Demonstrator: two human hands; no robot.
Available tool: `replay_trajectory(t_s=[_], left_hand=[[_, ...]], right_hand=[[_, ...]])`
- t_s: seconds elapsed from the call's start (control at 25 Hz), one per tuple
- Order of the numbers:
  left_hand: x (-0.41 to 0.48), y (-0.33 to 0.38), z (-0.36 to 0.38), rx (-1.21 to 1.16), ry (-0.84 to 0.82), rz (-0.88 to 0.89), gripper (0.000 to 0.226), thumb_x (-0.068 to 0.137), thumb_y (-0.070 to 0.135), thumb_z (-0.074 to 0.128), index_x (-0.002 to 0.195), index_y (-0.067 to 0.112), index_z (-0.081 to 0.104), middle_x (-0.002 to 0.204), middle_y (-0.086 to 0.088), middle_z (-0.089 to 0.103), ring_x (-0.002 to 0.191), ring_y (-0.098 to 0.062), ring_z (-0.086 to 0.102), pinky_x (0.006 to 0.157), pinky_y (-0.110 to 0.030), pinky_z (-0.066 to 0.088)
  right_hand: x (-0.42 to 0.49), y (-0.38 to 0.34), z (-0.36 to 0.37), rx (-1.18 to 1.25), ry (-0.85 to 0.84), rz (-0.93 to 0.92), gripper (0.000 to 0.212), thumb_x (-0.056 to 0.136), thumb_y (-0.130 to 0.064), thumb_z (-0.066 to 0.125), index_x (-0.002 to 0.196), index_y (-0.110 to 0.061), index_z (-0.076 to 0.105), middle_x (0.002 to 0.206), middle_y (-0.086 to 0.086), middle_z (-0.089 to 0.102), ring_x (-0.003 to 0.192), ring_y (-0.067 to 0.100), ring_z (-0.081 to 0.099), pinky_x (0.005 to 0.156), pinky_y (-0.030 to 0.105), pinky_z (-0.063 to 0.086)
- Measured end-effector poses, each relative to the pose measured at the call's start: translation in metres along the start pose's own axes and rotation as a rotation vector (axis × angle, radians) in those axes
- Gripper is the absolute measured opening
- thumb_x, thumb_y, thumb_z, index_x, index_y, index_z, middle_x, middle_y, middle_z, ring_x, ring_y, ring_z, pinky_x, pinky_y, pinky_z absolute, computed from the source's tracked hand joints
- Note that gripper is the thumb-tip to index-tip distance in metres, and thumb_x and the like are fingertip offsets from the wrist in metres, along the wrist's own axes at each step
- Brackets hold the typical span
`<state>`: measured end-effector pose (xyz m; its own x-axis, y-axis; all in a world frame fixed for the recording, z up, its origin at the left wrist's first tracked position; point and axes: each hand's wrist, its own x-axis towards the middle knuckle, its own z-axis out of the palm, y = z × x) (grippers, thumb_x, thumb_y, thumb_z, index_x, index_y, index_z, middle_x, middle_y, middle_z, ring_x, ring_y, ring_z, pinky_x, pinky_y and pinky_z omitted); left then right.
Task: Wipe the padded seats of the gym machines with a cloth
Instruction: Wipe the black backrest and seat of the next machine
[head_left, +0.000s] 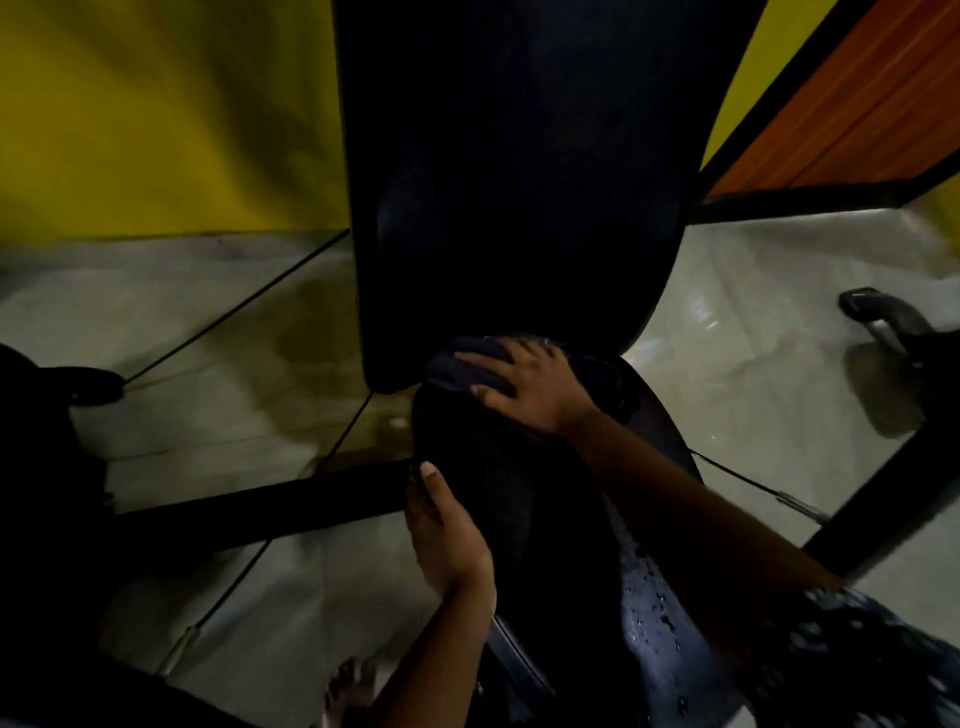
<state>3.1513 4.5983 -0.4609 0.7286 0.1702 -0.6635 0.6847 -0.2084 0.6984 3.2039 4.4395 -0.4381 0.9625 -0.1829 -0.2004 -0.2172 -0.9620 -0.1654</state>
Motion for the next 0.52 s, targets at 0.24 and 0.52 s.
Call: replay_trajectory(t_s=[0.24,0.52], left_hand=[[-0.004,0.004,0.001,0.109,0.056,0.007,0.061,0.092,0.059,0.026,0.140,0.025,0.043,0.145,-0.010,0.044,0.126,-0.035,0.046,0.101,-0.042,0.036],[-0.006,0.004,0.000,0.127,0.048,0.076,0.061,0.092,0.061,0.024,0.139,0.027,0.041,0.142,-0.009,0.047,0.124,-0.035,0.048,0.100,-0.043,0.038]], right_hand=[[-0.047,-0.052,0.019,0.031,0.123,-0.221,0.048,0.086,-0.056,0.034,0.133,-0.049,0.040,0.148,0.002,0.038,0.130,0.028,0.039,0.097,0.046,0.031],[-0.031,0.042,0.008,0.057,0.068,0.222,0.069,0.074,-0.070,0.013,0.138,-0.050,0.031,0.151,-0.002,0.032,0.138,0.022,0.028,0.109,0.037,0.021]])
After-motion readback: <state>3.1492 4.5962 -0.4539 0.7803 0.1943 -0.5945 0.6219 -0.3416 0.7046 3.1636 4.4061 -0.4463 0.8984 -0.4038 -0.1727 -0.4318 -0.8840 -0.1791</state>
